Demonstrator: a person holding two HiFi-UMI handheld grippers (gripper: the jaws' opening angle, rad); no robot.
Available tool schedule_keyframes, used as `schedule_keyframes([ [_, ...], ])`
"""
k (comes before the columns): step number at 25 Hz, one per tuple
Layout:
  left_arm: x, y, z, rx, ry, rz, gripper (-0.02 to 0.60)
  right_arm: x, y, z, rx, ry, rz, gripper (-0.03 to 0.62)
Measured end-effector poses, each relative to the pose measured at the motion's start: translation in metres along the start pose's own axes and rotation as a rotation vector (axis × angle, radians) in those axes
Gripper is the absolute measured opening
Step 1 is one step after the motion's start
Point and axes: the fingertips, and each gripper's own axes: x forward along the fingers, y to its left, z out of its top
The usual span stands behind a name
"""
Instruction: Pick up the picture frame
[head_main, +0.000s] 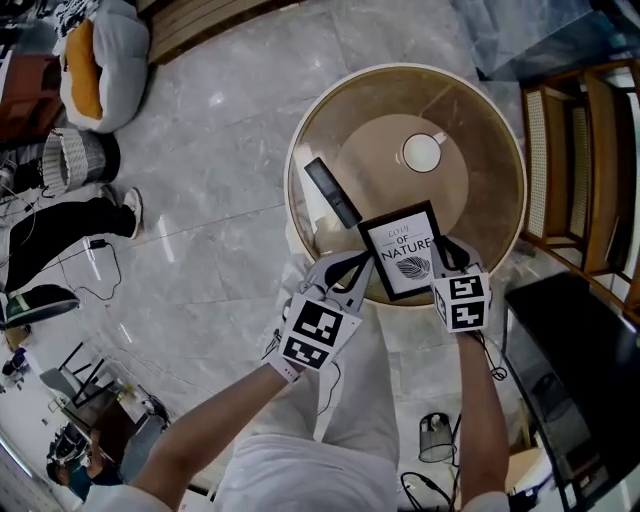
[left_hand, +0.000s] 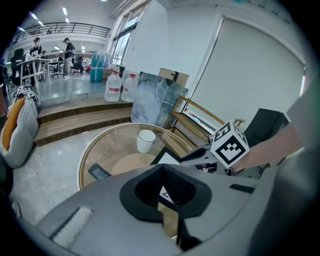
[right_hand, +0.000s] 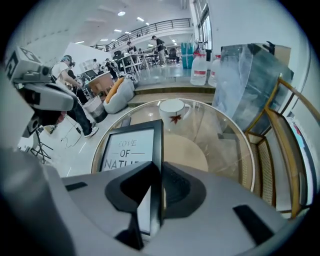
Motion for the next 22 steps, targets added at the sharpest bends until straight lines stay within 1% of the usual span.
schedule_keyframes([
  [4,-0.033,-0.014,0.026,0.004,-0.031,-0.004,-0.004,-0.05,0.004,0.035,0.019,-0.098,-0.038,0.058],
  [8,-0.075,-0.024,0.067,-0.023,-0.078,-0.021,-0.003,-0.107,0.012,0.082,0.035,-0.205,-0.068,0.058],
  [13,-0.134,-0.047,0.123,0.017,-0.178,-0.018,-0.004,-0.193,0.02,0.133,0.035,-0.372,-0.12,0.058],
  [18,-0.194,-0.092,0.157,0.037,-0.283,-0.009,-0.003,-0.296,0.033,0.15,0.045,-0.534,-0.173,0.058],
  [22,-0.244,-0.099,0.189,0.038,-0.395,0.032,-0.003,-0.36,0.051,0.178,0.059,-0.661,-0.194,0.058],
])
